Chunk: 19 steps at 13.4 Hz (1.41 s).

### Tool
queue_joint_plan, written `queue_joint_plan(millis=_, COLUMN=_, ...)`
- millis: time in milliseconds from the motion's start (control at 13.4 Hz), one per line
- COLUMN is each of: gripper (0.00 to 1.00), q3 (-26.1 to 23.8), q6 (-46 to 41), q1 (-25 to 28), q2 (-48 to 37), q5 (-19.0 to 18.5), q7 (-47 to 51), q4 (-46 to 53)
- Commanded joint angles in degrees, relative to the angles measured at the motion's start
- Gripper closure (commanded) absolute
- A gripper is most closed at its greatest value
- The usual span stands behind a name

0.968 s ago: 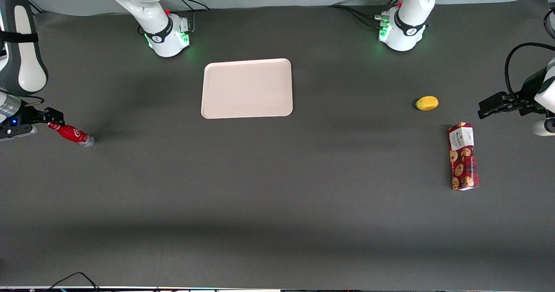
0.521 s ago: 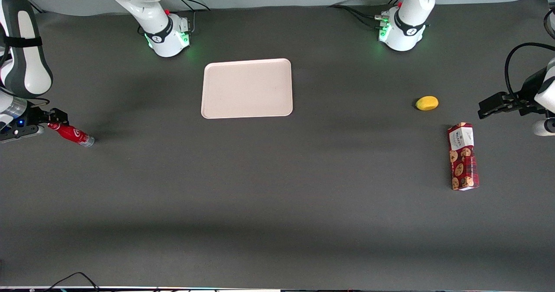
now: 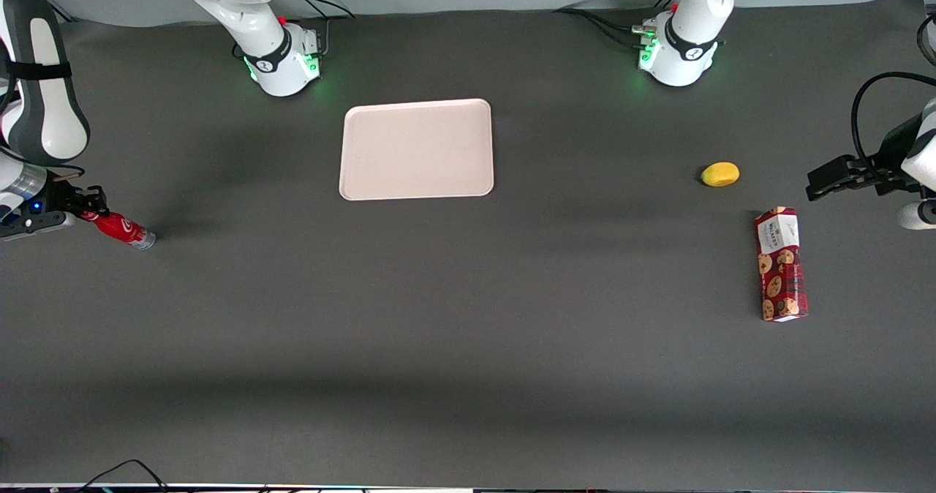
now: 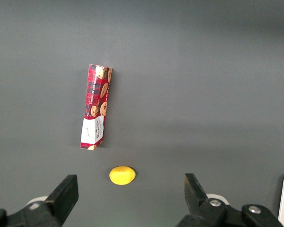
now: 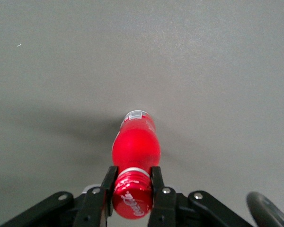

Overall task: Place coke bottle on tray
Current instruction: 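Lift the red bottle with the right gripper and carry it over the white tray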

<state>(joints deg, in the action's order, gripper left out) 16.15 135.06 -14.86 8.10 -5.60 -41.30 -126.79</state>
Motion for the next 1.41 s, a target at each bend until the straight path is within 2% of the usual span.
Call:
queue_joint_plan(millis=0, gripper=1.0, q3=0.1, q6=0.8, q1=-0.1, q2=-0.2, q5=0.9, q7=-1.2, q4=-0.2)
queue_joint_plan(millis=149, gripper=1.0, q3=0.0, q6=-2.4, q1=0.4, q2=-1.7, q5=0.9, q7=-1.2, q4=0.9)
queue_joint_plan(millis=372, gripper=1.0, q3=-1.9, q6=-12.7, q1=1.0, q2=-6.1, q5=1.0, q7=-0.1, q4=5.5)
queue_joint_plan(millis=819, gripper=1.0, q3=-14.3, q6=-32.5, q1=1.1, q2=-22.2, q5=2.2, q7=12.4, q4=6.3)
queue_joint_plan(millis=1117, gripper=1.0, q3=-26.5, q6=-44.3, q1=1.1, q2=-34.4, q5=8.0, q7=26.5, q4=5.6)
queue_joint_plan(millis=1340, gripper=1.0, q3=-36.2, q6=-46.3, q1=1.1, q2=-41.1, q5=17.6, q7=37.6, q4=0.2)
